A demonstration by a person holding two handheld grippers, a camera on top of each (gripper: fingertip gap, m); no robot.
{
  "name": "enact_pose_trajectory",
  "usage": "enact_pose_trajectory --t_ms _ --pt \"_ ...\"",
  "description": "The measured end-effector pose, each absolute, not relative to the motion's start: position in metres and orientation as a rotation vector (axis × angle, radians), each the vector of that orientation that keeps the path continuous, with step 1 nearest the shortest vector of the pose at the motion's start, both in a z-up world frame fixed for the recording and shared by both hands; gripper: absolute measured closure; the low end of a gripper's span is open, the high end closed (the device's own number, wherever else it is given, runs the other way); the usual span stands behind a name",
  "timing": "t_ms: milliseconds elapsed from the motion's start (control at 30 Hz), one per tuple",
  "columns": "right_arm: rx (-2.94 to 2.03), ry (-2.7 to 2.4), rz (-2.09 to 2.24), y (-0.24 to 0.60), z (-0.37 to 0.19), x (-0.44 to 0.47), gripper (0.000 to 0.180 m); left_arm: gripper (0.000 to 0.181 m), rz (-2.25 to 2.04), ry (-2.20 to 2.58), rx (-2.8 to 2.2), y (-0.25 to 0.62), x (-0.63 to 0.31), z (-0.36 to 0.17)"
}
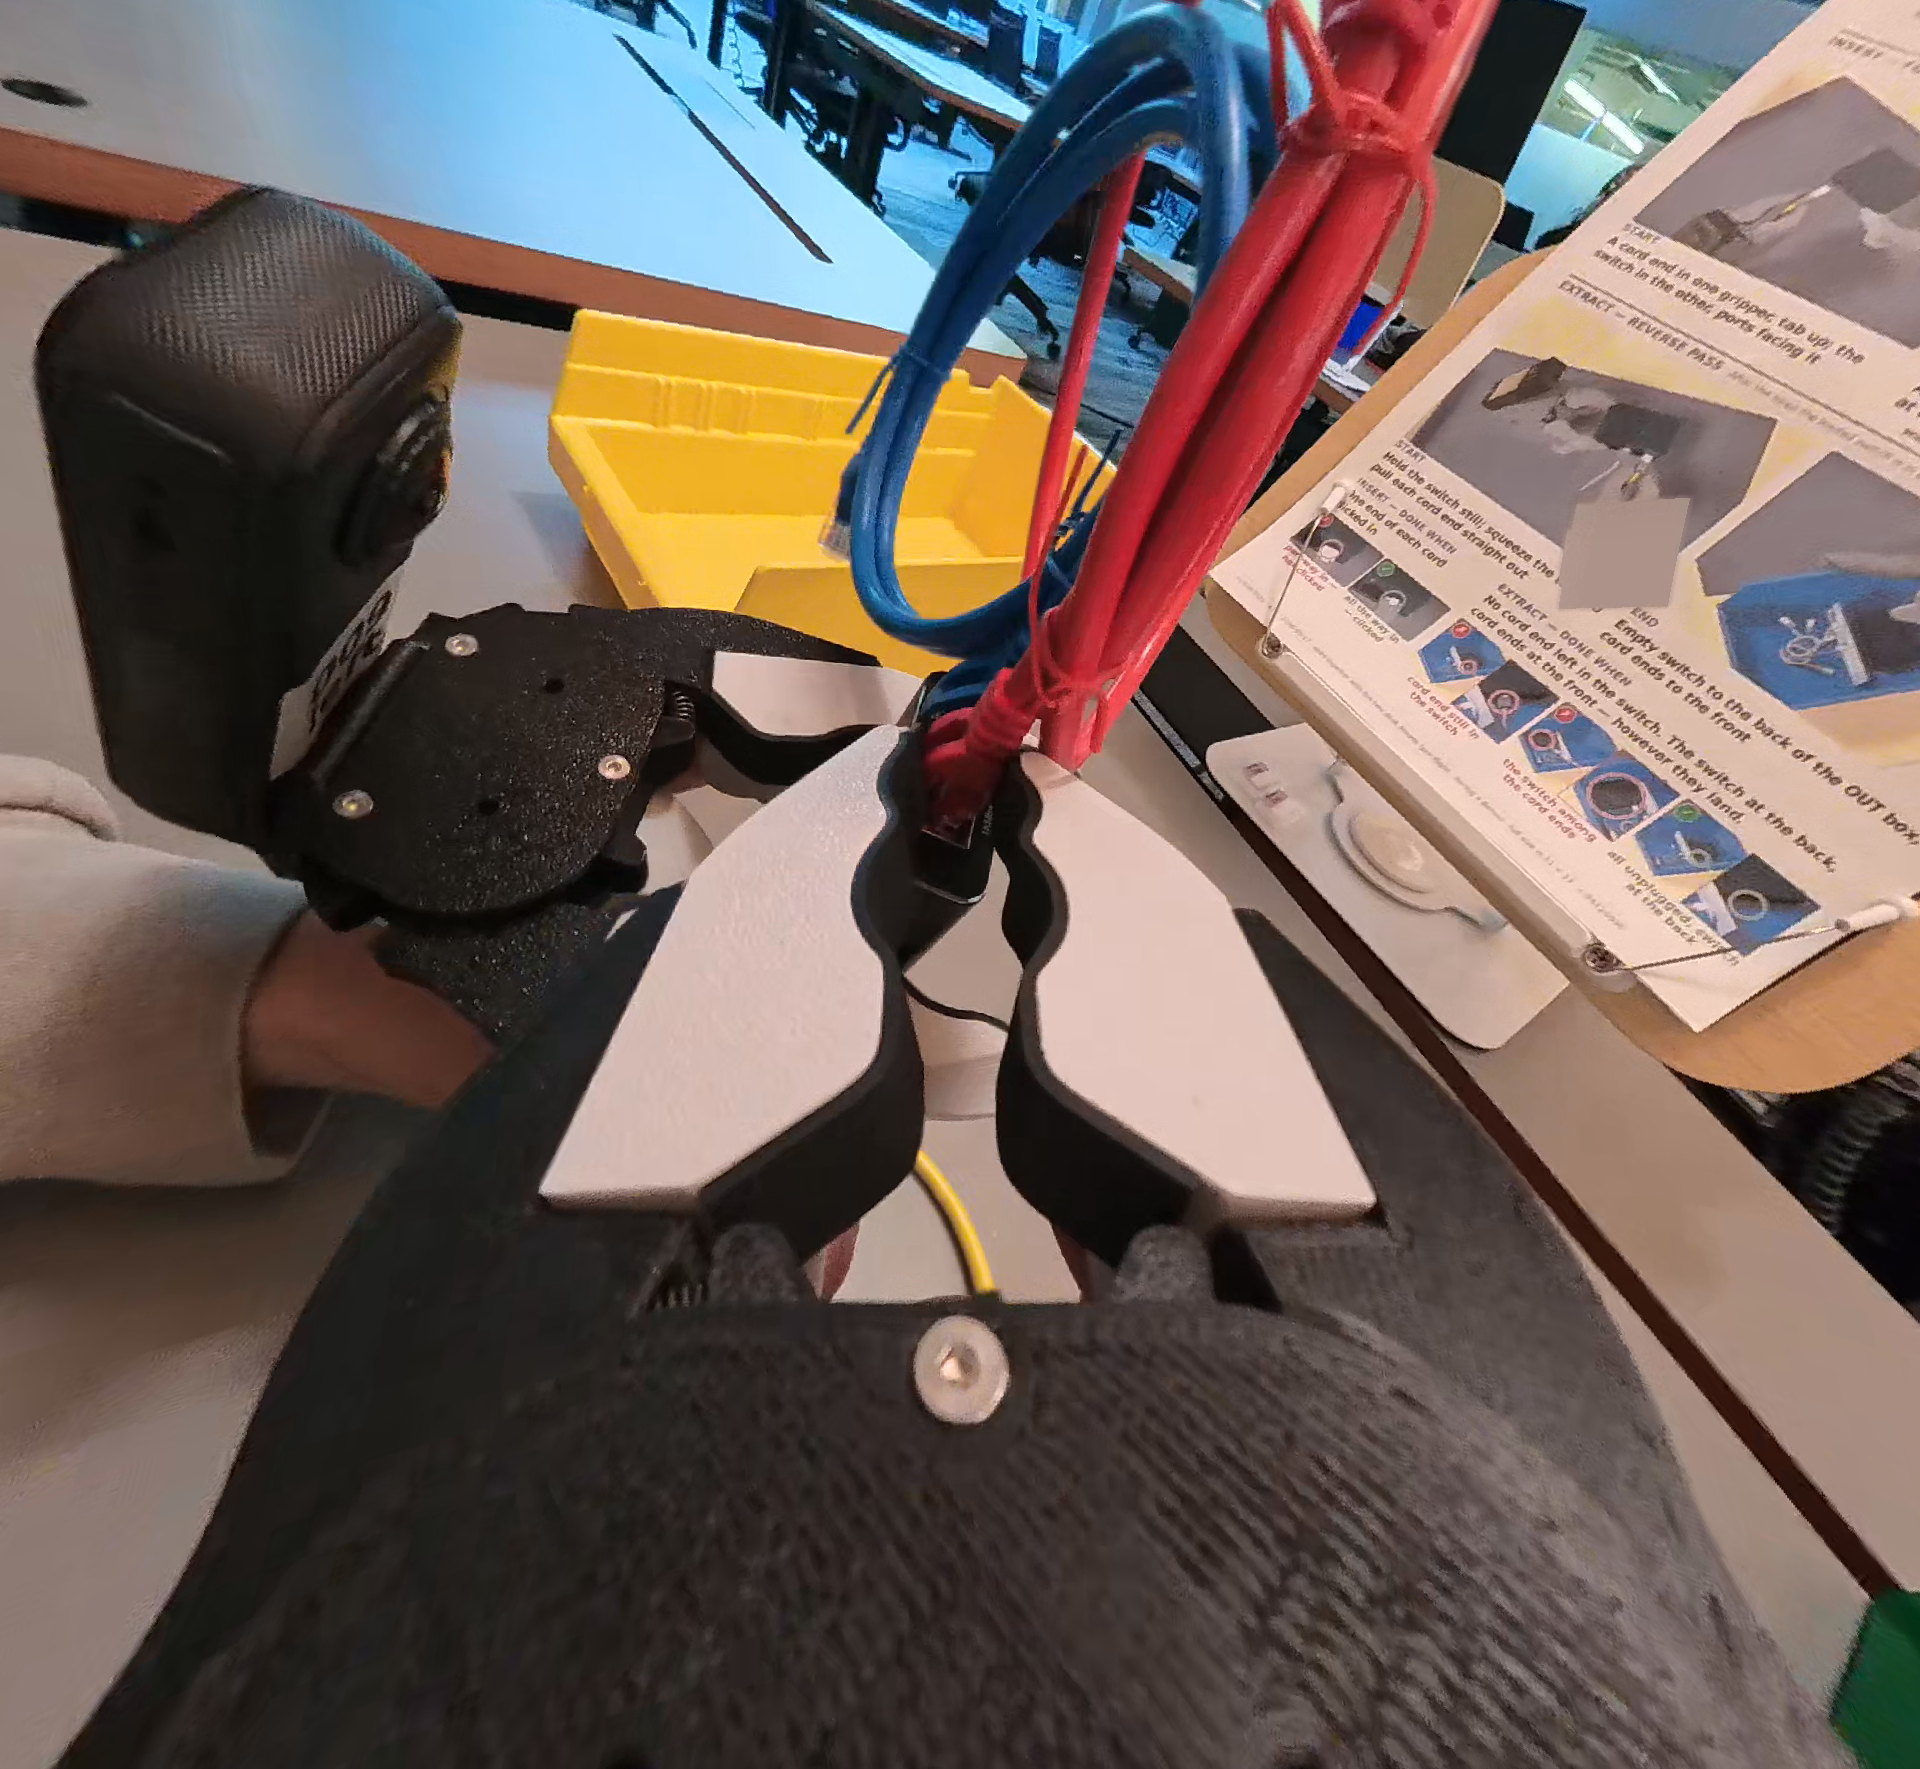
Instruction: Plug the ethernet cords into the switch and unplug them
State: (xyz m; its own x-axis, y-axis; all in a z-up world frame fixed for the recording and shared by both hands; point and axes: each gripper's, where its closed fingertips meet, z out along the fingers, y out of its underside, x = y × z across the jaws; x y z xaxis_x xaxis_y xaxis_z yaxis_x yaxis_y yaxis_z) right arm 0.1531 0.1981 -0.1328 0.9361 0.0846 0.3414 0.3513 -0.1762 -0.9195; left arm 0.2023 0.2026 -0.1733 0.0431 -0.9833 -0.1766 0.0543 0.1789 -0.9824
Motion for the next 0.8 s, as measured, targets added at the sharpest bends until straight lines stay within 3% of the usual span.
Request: enact_pose_trajectory --t_ms 100,433,800 --pt "-1.756 -0.368 -0.275 0.199 -0.134 0.152 0.163 0.102 -1.049 1.21 -1.043 0.206 0.201 -0.173" --pt "-1.553 -0.146 0.227 0.193 -0.122 0.144 0.166 0.105 -0.736 1.164 -0.888 0.217 0.19 -0.153" --pt "-1.464 -0.267 0.187 0.178 -0.103 0.129 0.166 0.104 -0.574 1.119 -0.754 0.21 0.175 -0.123"
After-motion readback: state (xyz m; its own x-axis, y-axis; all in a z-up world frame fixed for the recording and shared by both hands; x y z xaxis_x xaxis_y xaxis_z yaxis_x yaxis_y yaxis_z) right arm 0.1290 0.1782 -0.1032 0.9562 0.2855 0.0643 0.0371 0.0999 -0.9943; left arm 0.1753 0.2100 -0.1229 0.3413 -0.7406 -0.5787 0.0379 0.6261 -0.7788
